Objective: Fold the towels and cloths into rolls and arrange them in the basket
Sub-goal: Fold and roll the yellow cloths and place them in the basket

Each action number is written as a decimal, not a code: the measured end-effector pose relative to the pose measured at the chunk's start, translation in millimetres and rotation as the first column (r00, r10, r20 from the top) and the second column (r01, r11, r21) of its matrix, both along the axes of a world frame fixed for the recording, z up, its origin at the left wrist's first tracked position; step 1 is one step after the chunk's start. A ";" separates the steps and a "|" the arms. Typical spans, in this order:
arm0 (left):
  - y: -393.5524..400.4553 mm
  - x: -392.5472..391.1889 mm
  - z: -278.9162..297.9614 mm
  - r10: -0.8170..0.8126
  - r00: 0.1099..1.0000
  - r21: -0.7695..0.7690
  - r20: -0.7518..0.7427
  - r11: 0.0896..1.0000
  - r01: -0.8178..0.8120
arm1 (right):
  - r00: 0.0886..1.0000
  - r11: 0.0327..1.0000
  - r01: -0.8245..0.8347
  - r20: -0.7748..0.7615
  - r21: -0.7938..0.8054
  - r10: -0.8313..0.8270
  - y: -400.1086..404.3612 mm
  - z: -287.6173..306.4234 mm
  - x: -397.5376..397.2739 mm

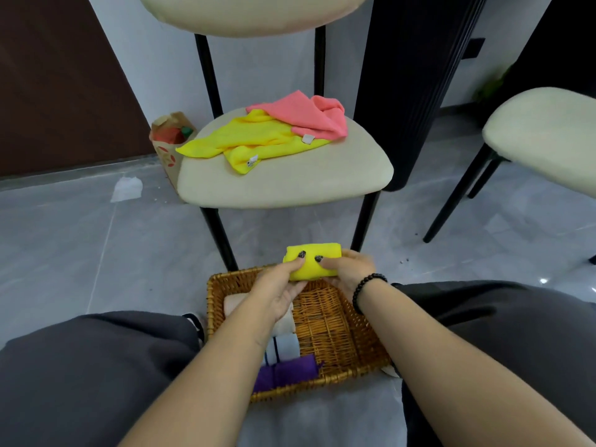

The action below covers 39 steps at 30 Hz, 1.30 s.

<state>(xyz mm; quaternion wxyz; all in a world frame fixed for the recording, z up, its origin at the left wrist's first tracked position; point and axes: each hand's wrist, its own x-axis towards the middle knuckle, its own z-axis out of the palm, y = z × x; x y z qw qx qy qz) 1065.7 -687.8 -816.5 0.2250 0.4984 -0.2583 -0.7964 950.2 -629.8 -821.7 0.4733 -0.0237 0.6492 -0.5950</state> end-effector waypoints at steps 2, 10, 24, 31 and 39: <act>1.3 -4.7 -16.6 0.024 1.000 0.047 0.018 0.999 -0.025 | 1.000 0.998 0.003 -0.025 0.066 -0.001 -3.9 -25.5 -3.7; -6.0 -25.1 -91.8 0.190 0.973 0.210 0.133 0.954 -0.215 | 0.992 0.974 0.104 0.050 0.199 -0.116 -19.6 -105.7 -13.1; -40.0 -55.9 -197.4 0.301 0.950 0.442 0.084 0.843 -0.306 | 0.918 0.870 0.172 0.246 0.462 -0.312 -73.9 -214.9 -43.3; -40.0 -57.2 -229.5 0.303 0.924 0.441 0.231 0.814 -0.378 | 0.916 0.851 0.092 0.292 0.518 -0.277 -93.4 -261.6 -38.2; -35.8 -63.7 -229.4 0.247 0.920 0.291 0.304 0.895 -0.337 | 0.987 0.864 0.136 0.013 0.484 -0.163 -90.9 -283.0 -37.5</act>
